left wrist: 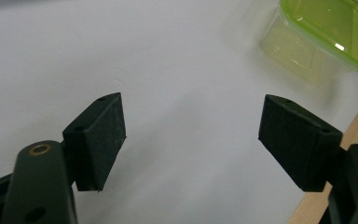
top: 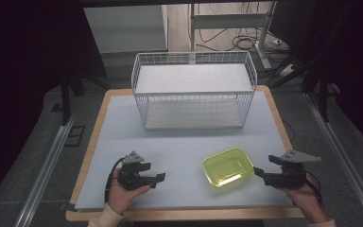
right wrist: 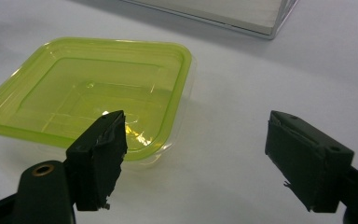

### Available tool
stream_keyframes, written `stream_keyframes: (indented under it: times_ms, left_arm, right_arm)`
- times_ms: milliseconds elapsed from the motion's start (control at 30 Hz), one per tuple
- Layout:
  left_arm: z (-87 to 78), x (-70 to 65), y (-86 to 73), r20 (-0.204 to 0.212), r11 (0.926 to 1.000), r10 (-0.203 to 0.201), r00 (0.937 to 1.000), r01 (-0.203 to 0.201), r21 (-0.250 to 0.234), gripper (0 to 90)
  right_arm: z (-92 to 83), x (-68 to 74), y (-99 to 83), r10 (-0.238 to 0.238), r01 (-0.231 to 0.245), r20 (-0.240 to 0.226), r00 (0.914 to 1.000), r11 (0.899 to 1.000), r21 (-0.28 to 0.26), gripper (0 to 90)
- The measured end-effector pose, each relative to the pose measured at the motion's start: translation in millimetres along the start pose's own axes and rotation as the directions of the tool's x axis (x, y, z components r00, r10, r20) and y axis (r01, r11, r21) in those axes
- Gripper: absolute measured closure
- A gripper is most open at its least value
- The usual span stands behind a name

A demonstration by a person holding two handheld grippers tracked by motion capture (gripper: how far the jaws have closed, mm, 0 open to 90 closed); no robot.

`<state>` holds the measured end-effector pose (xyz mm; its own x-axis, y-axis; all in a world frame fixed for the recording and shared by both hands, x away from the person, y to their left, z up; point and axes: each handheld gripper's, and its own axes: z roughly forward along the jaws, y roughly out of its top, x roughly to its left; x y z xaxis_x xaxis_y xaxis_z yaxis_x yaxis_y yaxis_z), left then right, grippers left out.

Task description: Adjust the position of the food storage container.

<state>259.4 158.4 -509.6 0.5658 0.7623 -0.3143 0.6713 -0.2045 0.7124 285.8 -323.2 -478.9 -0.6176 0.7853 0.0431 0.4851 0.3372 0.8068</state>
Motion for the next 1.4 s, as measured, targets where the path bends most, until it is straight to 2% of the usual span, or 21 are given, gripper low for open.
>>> stream_keyframes:
  times_ms: [100, 167, 200, 267, 333, 400, 467, 500, 533, 567, 600, 667, 700, 733, 767, 867, 933, 1000, 1133, 1233, 1400]
  left_arm:
    - [0.1, -0.1, 0.3, 0.000, 1.0000, -0.003, 1.0000, 0.003, -0.002, 22.6]
    - [0.4, 0.8, 0.0, 0.002, 1.0000, -0.007, 1.0000, 0.007, 0.002, 22.6]
    - [0.4, 0.8, 0.0, 0.002, 1.0000, -0.007, 1.0000, 0.007, 0.002, 22.6]
    - [0.9, 1.4, -0.7, 0.006, 0.9999, -0.014, 0.9999, 0.014, 0.003, 22.6]
    - [1.0, 1.6, -0.9, 0.011, 0.9998, -0.018, 0.9998, 0.018, 0.002, 22.6]
    - [0.8, 1.2, -0.7, 0.013, 0.9998, -0.020, 0.9997, 0.020, 0.000, 22.7]
    - [1.0, 0.6, -0.6, 0.014, 0.9998, -0.019, 0.9997, 0.019, 0.000, 22.7]
    - [1.8, 0.1, -0.6, 0.016, 0.9998, -0.019, 0.9997, 0.019, 0.002, 22.7]
    - [1.8, 0.1, -0.6, 0.016, 0.9998, -0.019, 0.9997, 0.019, 0.002, 22.7]
    - [2.5, -0.1, -0.7, 0.016, 0.9998, -0.019, 0.9997, 0.019, 0.004, 22.7]
    - [3.1, -0.2, -0.9, 0.016, 0.9998, -0.019, 0.9997, 0.019, 0.006, 22.7]
    - [3.2, -0.3, -1.1, 0.014, 0.9998, -0.019, 0.9997, 0.019, 0.007, 22.8]
    - [3.5, 0.0, -1.2, 0.015, 0.9998, -0.018, 0.9997, 0.018, 0.009, 22.8]
    - [4.1, 0.3, -1.5, 0.018, 0.9997, -0.019, 0.9997, 0.019, 0.013, 22.9]
    - [4.7, 0.1, -1.7, 0.022, 0.9997, -0.020, 0.9995, 0.020, 0.014, 23.0]
    - [5.5, -0.9, -2.1, 0.023, 0.9997, -0.015, 0.9996, 0.014, 0.018, 23.1]
    - [6.0, -1.7, -2.5, 0.023, 0.9997, -0.014, 0.9996, 0.014, 0.019, 23.1]
    - [6.6, -1.8, -2.7, 0.025, 0.9997, -0.011, 0.9996, 0.010, 0.021, 23.0]
    - [6.9, -1.4, -2.8, 0.025, 0.9997, -0.014, 0.9996, 0.013, 0.021, 23.0]
    - [6.5, -1.5, -2.8, 0.026, 0.9997, -0.015, 0.9995, 0.014, 0.019, 23.0]
    - [7.0, -1.2, -2.8, 0.027, 0.9997, -0.017, 0.9995, 0.016, 0.020, 22.9]
  right_arm:
    - [-2.8, 0.6, 1.1, -0.009, 0.009, 0.000, 1.0000, 1.000, -0.007, 22.7]
    - [-8.3, 0.9, 2.7, -0.021, 0.021, -0.012, 0.9997, 1.000, -0.015, 34.8]
    - [-8.3, 0.9, 2.7, -0.021, 0.021, -0.012, 0.9997, 1.000, -0.015, 34.8]
    - [-13.7, 1.8, 3.5, -0.041, 0.040, -0.037, 0.9985, 0.999, -0.018, 56.4]
    - [-18.7, 2.6, 5.7, -0.055, 0.054, -0.071, 0.9959, 0.998, -0.024, 71.9]
    - [-24.5, 6.4, 9.8, -0.080, 0.077, -0.088, 0.9929, 0.997, -0.031, 84.3]
    - [-27.4, 11.0, 12.7, -0.098, 0.096, -0.109, 0.9892, 0.995, -0.019, 89.4]
    - [-28.1, 18.9, 14.8, -0.124, 0.123, -0.142, 0.9821, 0.992, -0.012, 89.5]
    - [-28.1, 18.9, 14.8, -0.124, 0.123, -0.142, 0.9821, 0.992, -0.012, 89.5]
    - [-27.3, 23.9, 15.6, -0.137, 0.138, -0.165, 0.9767, 0.990, -0.008, 89.6]
    - [-24.5, 35.4, 17.4, -0.181, 0.185, -0.193, 0.9644, 0.983, 0.005, 89.6]
    - [-22.1, 47.1, 19.6, -0.206, 0.214, -0.235, 0.9501, 0.977, 0.012, 89.6]
    - [-22.1, 47.1, 19.6, -0.206, 0.214, -0.235, 0.9501, 0.977, 0.012, 89.6]
    - [-17.5, 59.1, 20.3, -0.215, 0.229, -0.279, 0.9358, 0.973, 0.018, 89.6]
    - [-14.8, 63.8, 19.9, -0.223, 0.240, -0.295, 0.9291, 0.970, 0.024, 89.6]
    - [-0.2, 83.3, 16.6, -0.258, 0.299, -0.353, 0.8992, 0.952, 0.065, 89.6]
    - [9.0, 92.3, 14.6, -0.260, 0.316, -0.388, 0.8843, 0.945, 0.087, 89.6]
    - [16.9, 99.0, 13.0, -0.263, 0.333, -0.406, 0.8750, 0.937, 0.110, 89.6]
    - [26.5, 104.3, 11.2, -0.267, 0.348, -0.416, 0.8691, 0.928, 0.132, 89.6]
    - [34.8, 108.5, 9.5, -0.273, 0.360, -0.410, 0.8704, 0.920, 0.152, 89.6]
    - [42.9, 110.4, 13.1, -0.263, 0.353, -0.407, 0.8746, 0.922, 0.163, 89.7]
